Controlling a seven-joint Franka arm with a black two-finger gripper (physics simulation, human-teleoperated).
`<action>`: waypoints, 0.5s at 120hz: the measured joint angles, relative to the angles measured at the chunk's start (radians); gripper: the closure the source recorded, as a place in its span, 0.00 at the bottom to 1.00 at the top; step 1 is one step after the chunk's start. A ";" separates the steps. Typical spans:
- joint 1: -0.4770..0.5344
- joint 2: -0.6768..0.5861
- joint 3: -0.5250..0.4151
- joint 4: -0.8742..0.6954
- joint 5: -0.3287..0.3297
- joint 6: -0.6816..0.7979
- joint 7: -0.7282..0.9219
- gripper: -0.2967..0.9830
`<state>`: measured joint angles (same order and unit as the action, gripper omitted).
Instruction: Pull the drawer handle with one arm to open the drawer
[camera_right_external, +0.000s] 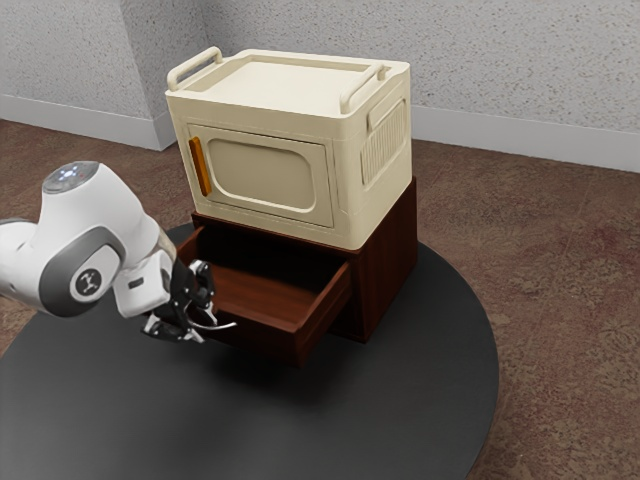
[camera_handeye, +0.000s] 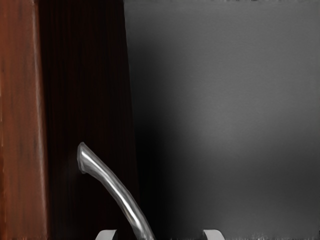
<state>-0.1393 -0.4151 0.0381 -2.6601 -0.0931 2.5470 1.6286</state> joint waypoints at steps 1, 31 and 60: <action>0.000 -0.005 0.000 0.000 0.000 -0.003 0.000 0.63; 0.025 0.064 0.001 0.581 0.018 -0.476 -0.047 0.47; 0.069 0.245 0.014 0.943 0.146 -0.820 -0.185 0.31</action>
<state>-0.0704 -0.1699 0.0517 -1.7169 0.0531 1.7268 1.4440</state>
